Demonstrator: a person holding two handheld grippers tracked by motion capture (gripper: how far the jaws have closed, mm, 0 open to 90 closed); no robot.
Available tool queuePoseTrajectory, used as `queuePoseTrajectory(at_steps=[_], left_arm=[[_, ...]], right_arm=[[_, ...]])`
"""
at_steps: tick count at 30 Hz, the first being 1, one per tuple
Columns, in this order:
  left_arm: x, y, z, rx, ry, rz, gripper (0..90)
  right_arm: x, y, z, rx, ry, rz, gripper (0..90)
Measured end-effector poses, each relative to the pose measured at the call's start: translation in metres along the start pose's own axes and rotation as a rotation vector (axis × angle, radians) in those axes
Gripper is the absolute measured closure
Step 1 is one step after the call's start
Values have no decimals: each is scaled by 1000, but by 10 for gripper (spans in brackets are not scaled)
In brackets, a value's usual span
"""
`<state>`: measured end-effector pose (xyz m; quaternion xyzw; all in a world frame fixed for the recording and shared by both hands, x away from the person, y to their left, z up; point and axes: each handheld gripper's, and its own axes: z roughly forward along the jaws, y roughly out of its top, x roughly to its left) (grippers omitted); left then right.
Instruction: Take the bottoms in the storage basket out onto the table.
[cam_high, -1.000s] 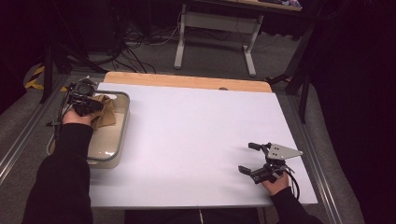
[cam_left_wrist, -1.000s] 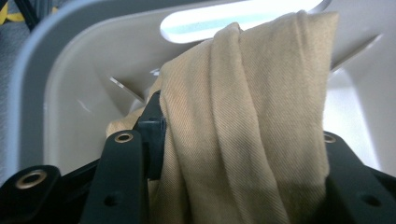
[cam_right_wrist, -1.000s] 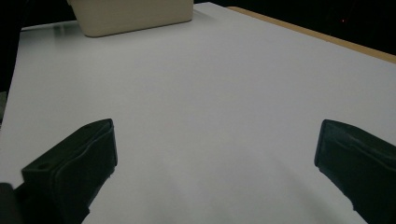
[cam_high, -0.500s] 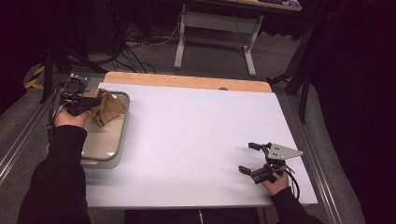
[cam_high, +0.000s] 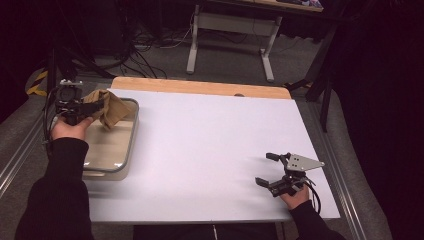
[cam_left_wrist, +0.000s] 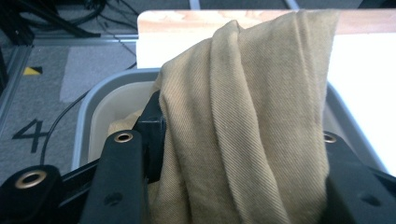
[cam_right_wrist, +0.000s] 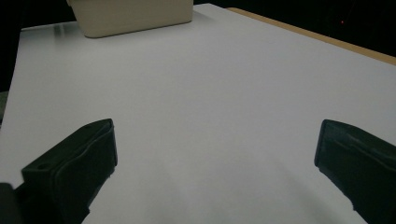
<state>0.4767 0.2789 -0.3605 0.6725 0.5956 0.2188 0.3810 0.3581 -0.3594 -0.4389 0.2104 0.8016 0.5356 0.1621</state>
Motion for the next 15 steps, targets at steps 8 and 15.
queuePoseTrajectory(at_steps=[8,15], left_arm=[[-5,-2,-15,-82,-38,-14,529],[-14,-3,-30,-147,-88,-12,529]], right_arm=[[0,0,0,-1,0,-1,0],[0,0,0,-2,0,-1,0]])
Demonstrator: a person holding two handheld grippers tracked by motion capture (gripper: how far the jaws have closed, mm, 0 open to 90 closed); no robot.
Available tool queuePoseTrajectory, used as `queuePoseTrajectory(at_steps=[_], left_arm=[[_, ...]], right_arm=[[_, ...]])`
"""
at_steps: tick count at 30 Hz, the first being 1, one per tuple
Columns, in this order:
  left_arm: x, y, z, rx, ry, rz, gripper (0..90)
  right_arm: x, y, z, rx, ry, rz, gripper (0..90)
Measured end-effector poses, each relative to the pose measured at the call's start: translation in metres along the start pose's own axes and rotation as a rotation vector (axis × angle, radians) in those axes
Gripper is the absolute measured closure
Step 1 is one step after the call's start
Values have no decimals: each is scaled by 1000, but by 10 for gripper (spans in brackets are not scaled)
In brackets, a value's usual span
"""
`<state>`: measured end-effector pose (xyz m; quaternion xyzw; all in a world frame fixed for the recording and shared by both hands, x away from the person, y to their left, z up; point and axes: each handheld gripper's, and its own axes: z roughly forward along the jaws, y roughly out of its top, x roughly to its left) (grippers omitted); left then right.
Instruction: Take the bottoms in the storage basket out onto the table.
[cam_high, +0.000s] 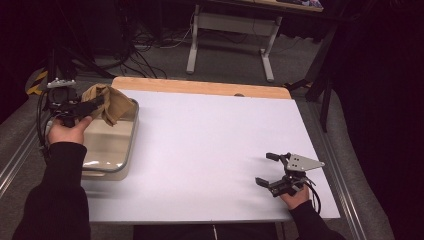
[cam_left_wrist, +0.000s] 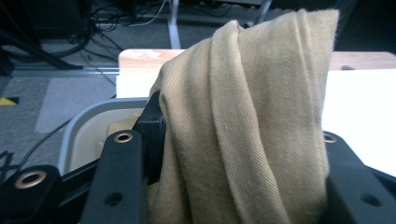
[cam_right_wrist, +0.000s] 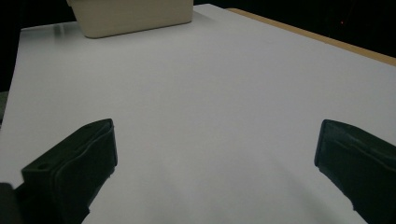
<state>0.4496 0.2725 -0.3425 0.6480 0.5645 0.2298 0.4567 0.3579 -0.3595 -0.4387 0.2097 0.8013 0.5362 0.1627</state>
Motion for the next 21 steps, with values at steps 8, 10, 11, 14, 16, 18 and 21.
queuePoseTrajectory(at_steps=[8,10,11,14,16,18,21], left_arm=[[-16,0,-12,-52,-53,13,528],[-20,0,-16,-66,-68,18,528],[-23,1,-18,-74,-74,20,528],[-30,2,-23,-93,-96,34,529],[-32,2,-24,-98,-102,35,528],[-36,3,-27,-108,-121,35,528],[-47,3,-30,-117,-152,50,529]], right_arm=[[0,0,0,0,0,0,0],[0,0,0,-1,0,0,0],[0,0,0,-1,1,0,0],[0,0,0,0,1,0,0],[0,0,0,-1,0,-1,0],[0,0,0,-1,0,-1,0],[0,0,0,-1,1,0,0]])
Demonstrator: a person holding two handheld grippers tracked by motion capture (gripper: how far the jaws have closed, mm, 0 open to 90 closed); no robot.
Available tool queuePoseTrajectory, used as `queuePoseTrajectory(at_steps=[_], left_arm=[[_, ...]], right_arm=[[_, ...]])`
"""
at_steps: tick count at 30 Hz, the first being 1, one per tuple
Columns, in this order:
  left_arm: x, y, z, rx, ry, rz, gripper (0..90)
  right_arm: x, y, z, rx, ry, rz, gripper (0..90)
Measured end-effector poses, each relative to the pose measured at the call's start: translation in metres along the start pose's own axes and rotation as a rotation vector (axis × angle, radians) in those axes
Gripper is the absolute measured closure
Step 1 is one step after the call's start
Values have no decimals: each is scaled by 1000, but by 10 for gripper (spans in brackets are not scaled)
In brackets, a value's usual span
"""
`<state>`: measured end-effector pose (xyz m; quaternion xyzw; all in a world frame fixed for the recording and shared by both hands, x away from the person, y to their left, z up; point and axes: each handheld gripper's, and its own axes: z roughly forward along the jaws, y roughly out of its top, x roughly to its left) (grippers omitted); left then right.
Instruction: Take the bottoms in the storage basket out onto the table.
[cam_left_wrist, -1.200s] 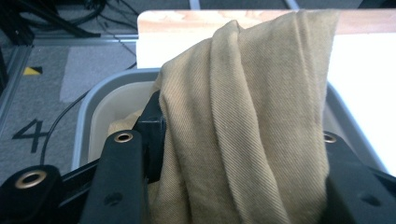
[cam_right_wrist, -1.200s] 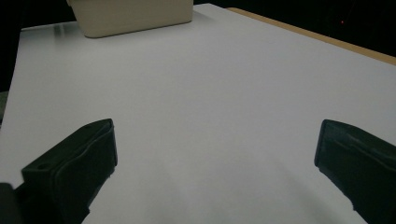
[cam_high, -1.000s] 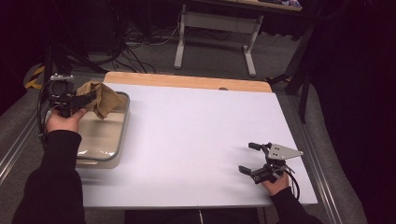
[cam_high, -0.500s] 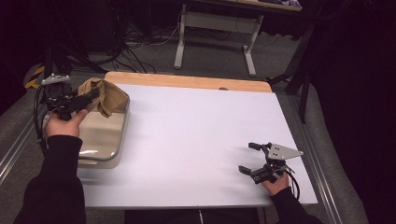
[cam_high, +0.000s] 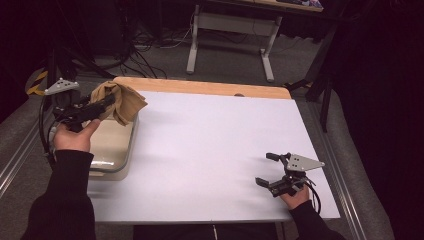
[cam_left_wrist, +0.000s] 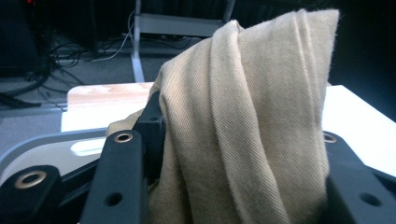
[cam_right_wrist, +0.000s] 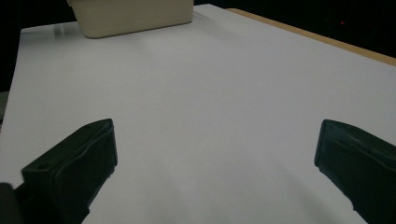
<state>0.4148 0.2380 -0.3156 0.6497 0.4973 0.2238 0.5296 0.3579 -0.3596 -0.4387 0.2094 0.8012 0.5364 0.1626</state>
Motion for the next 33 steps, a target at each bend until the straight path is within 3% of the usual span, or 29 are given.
queuePoseTrajectory(at_steps=[17,33], left_arm=[[-47,1,0,-31,-128,57,528],[-97,-4,14,-28,-270,102,524]], right_arm=[[0,0,0,-1,-1,1,0],[0,0,0,-1,0,0,0]])
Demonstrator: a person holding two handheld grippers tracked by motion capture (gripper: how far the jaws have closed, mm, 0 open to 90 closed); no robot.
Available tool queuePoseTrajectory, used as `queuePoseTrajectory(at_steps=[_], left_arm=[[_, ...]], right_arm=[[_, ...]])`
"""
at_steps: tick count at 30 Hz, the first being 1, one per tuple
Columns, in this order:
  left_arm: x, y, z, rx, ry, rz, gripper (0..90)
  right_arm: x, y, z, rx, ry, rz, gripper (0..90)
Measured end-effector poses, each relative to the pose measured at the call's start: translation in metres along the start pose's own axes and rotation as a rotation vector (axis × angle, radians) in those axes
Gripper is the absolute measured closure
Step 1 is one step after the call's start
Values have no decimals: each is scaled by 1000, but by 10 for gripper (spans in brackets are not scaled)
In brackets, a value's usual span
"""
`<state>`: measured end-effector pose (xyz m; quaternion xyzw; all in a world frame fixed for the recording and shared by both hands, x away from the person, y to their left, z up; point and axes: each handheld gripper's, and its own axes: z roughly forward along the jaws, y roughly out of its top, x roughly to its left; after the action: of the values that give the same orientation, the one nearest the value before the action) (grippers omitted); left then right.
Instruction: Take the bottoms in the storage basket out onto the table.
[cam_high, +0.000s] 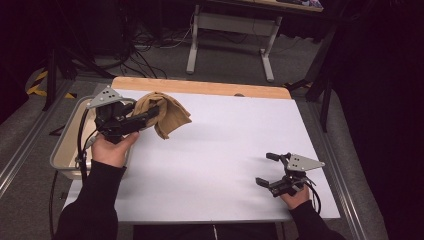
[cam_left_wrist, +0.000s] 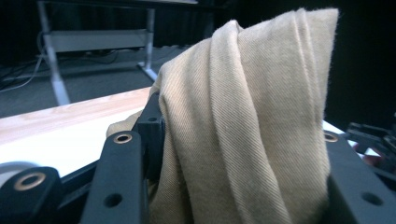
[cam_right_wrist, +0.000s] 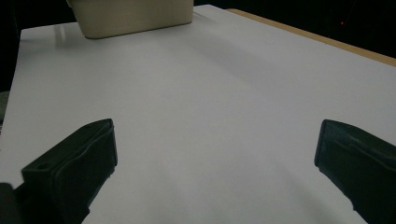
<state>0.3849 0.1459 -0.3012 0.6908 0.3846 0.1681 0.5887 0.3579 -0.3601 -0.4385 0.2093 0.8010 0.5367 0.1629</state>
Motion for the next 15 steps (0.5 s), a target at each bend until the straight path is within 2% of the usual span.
queuePoseTrajectory(at_steps=[4,8,11,15], left_arm=[[-14,-3,11,10,-45,14,523],[-21,-6,18,23,-68,17,523],[-30,-11,29,34,-104,22,522],[-38,-16,37,49,-131,30,521]], right_arm=[[0,0,0,-1,0,0,0],[0,0,0,-1,1,0,0],[0,0,0,-2,2,-1,0],[0,0,0,-3,2,-2,0]])
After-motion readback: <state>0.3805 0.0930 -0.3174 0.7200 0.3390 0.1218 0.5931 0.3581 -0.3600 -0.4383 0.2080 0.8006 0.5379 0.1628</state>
